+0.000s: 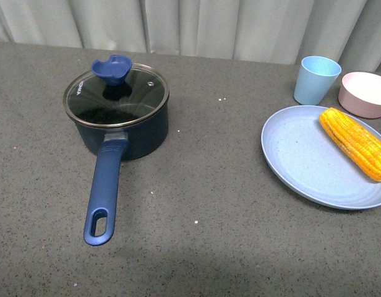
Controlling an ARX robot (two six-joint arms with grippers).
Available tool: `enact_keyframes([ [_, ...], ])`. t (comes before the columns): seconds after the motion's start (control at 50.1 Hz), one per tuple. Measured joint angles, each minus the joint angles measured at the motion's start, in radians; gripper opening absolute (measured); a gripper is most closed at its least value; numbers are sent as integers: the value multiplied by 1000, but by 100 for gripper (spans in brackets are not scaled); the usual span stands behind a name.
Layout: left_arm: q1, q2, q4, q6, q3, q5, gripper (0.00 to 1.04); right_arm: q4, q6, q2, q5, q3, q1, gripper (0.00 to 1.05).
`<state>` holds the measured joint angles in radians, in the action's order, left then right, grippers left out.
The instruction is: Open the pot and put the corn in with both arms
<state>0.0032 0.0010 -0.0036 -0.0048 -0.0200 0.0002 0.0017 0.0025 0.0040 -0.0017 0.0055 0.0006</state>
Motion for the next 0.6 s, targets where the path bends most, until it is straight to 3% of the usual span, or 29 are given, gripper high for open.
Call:
enact_keyframes([
  [0.598, 0, 0, 0, 0, 0, 0, 98, 0, 0, 0, 0, 0, 0, 96],
])
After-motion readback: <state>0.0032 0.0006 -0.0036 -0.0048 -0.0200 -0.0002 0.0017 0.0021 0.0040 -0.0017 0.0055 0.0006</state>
